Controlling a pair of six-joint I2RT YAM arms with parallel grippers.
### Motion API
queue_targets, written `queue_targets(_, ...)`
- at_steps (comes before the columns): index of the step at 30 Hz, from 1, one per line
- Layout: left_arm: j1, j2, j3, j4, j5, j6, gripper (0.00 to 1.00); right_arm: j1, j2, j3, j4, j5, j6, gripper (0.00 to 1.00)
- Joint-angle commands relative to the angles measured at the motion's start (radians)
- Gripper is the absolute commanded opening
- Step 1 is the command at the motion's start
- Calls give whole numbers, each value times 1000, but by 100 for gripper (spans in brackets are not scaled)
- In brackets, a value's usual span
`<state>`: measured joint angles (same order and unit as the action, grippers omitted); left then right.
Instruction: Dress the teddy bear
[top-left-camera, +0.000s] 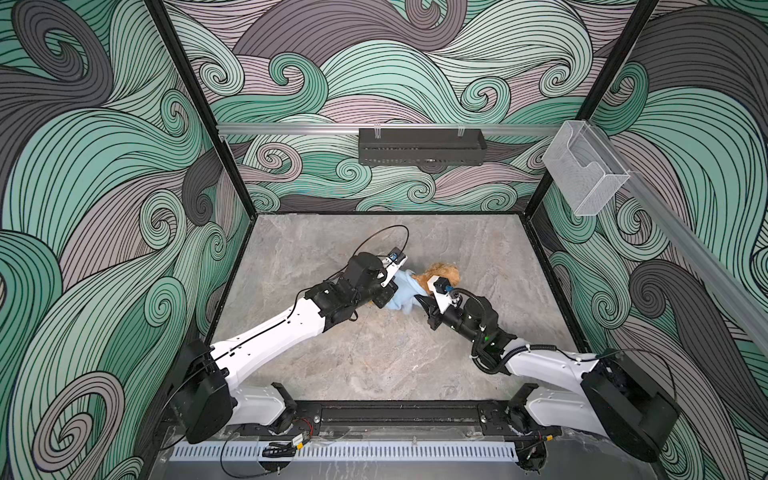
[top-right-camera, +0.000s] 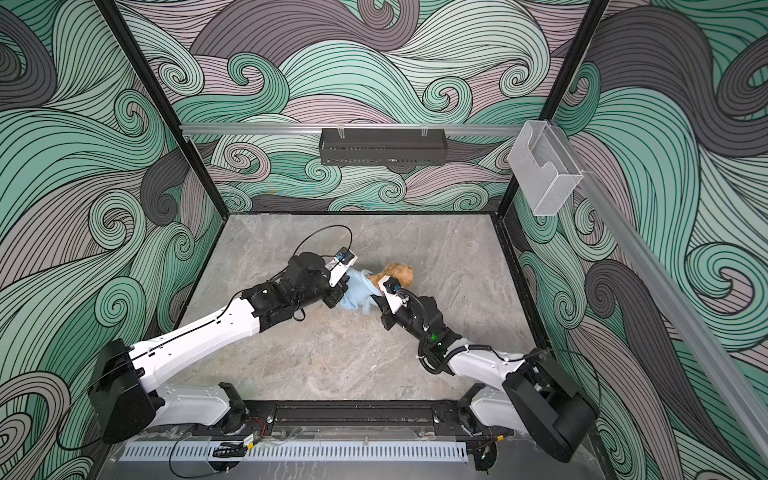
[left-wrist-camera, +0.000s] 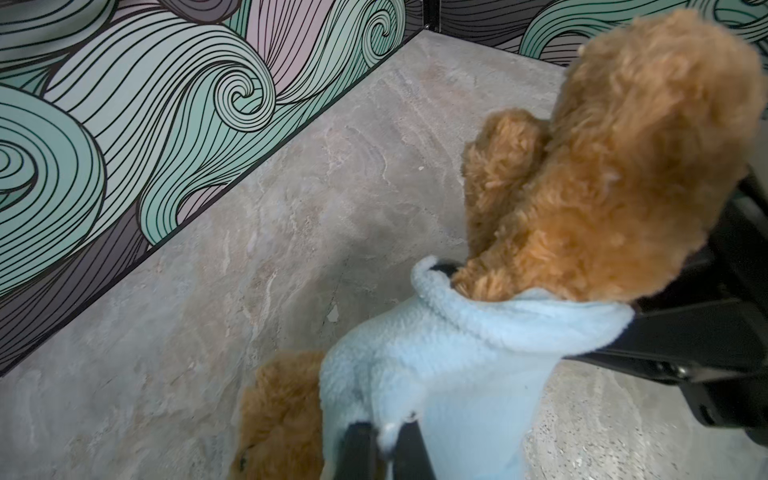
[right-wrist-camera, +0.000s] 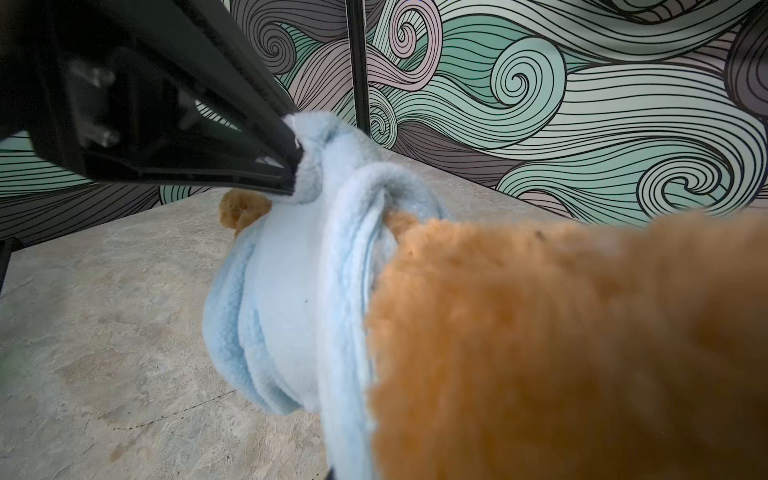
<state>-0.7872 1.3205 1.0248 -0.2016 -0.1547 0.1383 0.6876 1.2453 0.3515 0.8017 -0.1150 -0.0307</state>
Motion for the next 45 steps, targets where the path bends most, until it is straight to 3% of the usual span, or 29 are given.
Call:
queue_targets(1, 22, -13, 10, 6, -241, -61, 0, -7, 10, 36, -97, 113, 63, 0)
queue_targets(4, 32, -137, -140, 260, 36, -99, 0, -9, 37, 73, -169, 142, 53, 0)
queue_targets(6, 53, -205, -224, 428, 124, -136, 0, -17, 55, 85, -200, 146, 50, 0)
queue_targets(9, 120, -267, -229, 430, 326, -180, 0, -34, 73, 119, -274, 128, 63, 0)
queue_targets(12, 128, -264, -211, 347, 449, -62, 0, -40, 78, 137, -276, 50, 65, 0)
queue_targets(16, 128, -201, -137, 119, 431, 184, 0, -46, 81, 132, -246, -41, 54, 0)
queue_targets(20, 115, -155, -117, 7, 509, 342, 0, -86, 86, 132, -225, -87, 138, 0)
queue_targets(23, 115, -142, -118, -7, 583, 359, 1, -89, 87, 148, -219, -118, 153, 0)
queue_targets(27, 116, -142, -83, -31, 526, 294, 22, -90, 79, 106, -131, -164, 104, 0)
queue_targets(32, 128, -181, -58, -57, 472, 245, 36, -89, 47, 25, -33, -243, -73, 0)
queue_targets(36, 155, -211, -56, -95, 489, 243, 36, -89, 22, -18, 4, -270, -203, 0)
queue_targets(41, 191, -183, 12, -231, 561, 299, 25, -86, -15, -48, 18, -273, -332, 0)
queue_targets(45, 202, -112, 83, -334, 566, 329, 15, -57, -58, -15, -103, -249, -463, 0)
